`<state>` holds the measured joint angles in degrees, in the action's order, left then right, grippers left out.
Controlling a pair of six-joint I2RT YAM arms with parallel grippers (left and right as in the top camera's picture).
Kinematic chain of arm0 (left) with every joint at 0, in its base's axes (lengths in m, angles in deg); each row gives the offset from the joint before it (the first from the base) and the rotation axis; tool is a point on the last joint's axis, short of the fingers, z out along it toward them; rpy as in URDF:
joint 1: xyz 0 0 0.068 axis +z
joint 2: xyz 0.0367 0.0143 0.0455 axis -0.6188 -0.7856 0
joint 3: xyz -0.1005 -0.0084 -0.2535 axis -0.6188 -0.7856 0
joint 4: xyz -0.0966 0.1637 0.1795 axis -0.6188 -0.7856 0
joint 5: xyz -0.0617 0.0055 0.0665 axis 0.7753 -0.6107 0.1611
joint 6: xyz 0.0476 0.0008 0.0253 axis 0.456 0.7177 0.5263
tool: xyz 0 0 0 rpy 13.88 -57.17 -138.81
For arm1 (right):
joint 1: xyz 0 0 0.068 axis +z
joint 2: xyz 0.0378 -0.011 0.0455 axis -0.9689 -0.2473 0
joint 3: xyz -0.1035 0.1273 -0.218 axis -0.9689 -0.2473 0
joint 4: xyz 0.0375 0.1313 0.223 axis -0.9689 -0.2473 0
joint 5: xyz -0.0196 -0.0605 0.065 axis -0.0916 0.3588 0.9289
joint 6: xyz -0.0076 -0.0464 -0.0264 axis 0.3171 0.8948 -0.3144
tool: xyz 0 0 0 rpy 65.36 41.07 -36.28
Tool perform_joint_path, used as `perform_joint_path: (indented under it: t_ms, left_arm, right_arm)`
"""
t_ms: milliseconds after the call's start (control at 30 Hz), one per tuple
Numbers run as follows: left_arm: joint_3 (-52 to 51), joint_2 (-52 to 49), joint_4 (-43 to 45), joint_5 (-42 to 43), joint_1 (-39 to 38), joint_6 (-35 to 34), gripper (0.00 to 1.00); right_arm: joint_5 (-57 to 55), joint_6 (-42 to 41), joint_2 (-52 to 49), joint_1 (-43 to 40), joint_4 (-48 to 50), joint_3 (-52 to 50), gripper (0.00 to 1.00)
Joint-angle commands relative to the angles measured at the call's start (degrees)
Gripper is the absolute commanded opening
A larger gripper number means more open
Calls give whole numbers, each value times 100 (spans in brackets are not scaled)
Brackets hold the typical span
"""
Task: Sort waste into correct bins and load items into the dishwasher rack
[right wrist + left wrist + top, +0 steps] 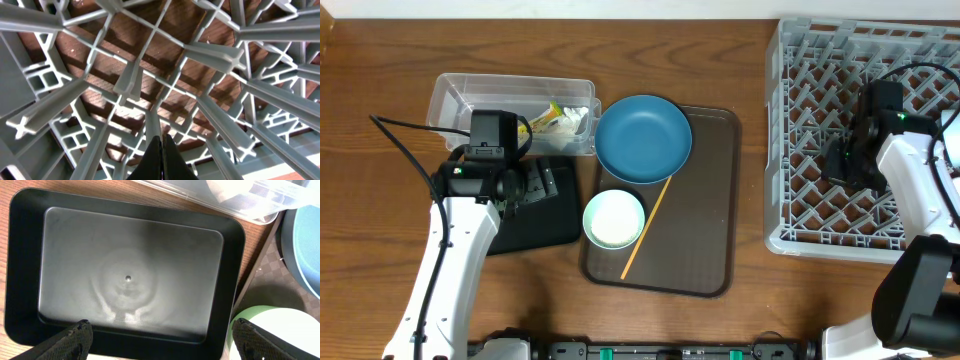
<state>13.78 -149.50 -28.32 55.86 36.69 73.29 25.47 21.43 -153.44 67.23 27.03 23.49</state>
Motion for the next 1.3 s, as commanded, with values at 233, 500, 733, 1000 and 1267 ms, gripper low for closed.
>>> perform_joint_path:
  t_ms: [233, 500, 733, 1000, 1267]
  left_arm:
    - [11, 81, -17, -70, 28, 15, 92]
    - [11, 81, -20, -70, 28, 15, 92]
    - [11, 81, -20, -70, 28, 15, 92]
    - [11, 81, -17, -70, 28, 15, 92]
    - [11, 81, -20, -70, 28, 15, 92]
  right_arm:
    - [160, 46, -48, 24, -144, -81, 1]
    - [219, 116, -48, 22, -343, -81, 1]
    - [216, 116, -48, 22, -560, -81, 1]
    - [216, 114, -48, 22, -807, -81, 1]
    - [219, 111, -48, 22, -1034, -81, 1]
